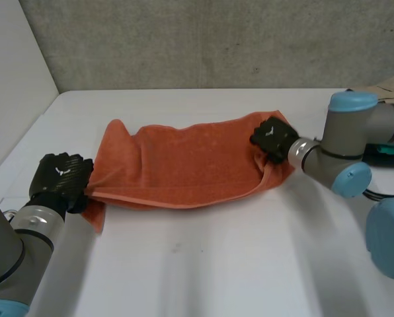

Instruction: Fold the laundry.

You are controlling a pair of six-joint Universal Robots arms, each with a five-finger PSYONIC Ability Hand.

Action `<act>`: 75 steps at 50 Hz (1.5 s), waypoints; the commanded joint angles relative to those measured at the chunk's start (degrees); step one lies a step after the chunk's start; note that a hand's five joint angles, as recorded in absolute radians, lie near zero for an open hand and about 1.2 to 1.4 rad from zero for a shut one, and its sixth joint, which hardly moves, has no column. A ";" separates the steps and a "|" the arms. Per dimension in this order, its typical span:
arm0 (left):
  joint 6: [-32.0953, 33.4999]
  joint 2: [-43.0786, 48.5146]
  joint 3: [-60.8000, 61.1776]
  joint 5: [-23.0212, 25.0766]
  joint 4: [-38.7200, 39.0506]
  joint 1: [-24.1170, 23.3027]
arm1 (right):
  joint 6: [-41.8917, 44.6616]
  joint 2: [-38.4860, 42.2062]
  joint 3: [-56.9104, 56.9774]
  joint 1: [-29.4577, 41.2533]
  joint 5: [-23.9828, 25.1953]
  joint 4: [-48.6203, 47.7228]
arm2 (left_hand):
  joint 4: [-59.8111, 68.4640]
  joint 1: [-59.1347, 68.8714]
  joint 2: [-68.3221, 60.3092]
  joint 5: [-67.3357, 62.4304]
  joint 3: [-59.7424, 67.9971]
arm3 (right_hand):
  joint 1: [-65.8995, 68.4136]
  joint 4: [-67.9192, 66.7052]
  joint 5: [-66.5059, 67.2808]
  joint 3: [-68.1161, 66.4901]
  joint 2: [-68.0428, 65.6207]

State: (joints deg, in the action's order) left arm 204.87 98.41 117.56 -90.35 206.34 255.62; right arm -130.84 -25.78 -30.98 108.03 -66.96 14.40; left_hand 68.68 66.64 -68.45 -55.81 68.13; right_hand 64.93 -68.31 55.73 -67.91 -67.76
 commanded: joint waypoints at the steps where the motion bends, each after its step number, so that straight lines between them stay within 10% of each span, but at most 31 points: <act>1: 0.09 0.03 -0.49 0.00 0.29 0.05 | -5.65 -14.02 -12.16 -1.24 -5.11 -9.82 | 11.32 13.36 -11.55 -14.19 11.87 | 15.07 -11.69 14.27 -12.09 -12.24; 14: 0.00 0.38 -0.58 1.66 0.29 2.33 | -6.97 -32.40 -34.14 -7.57 -6.78 -9.05 | 5.46 7.51 -5.70 -8.33 6.02 | 15.07 -11.69 14.27 -12.09 -12.24; 21: 0.00 0.73 -0.14 5.79 0.20 2.25 | -7.32 -34.34 -42.31 -9.68 -7.40 4.76 | -22.61 -20.57 22.38 19.74 -22.06 | 15.07 -11.69 14.27 -12.09 -12.24; 32: 0.44 3.37 0.12 5.89 -0.15 5.22 | -12.85 -37.15 -49.88 -13.46 -7.75 -4.99 | -36.27 -34.22 36.03 33.39 -35.71 | 15.07 -11.69 14.27 -12.09 -12.24; 39: 3.77 3.19 2.05 5.80 -0.15 6.82 | -14.53 -40.31 -50.85 -14.25 -7.75 -5.34 | -34.09 -32.05 33.86 31.22 -33.54 | 15.07 -11.69 14.27 -12.09 -12.24; 43: 7.72 2.93 3.02 5.89 -0.50 7.34 | -14.53 -41.46 -52.51 -14.51 -7.31 -5.43 | 11.12 13.17 -11.35 -13.99 11.67 | 15.07 -11.69 14.27 -12.09 -12.24; 62: 5.10 -27.22 -10.59 7.99 -13.68 7.43 | -10.05 -63.69 -43.47 -15.39 -7.22 3.17 | 11.32 13.36 -11.55 -14.19 11.87 | 15.07 -11.69 14.27 -12.09 -12.24; 75: 8.26 -1.49 -18.32 15.91 -16.24 7.78 | -4.51 -48.35 -36.45 -14.34 -10.37 8.81 | 11.32 13.36 -11.55 -14.19 11.87 | 15.07 -11.69 14.27 -12.09 -12.24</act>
State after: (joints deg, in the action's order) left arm 210.89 82.37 103.24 -75.25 188.55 263.39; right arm -137.13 -84.43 -70.12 92.65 -75.02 23.22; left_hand 68.68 67.21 -68.50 -56.04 68.19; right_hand 64.93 -68.65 56.87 -68.25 -67.76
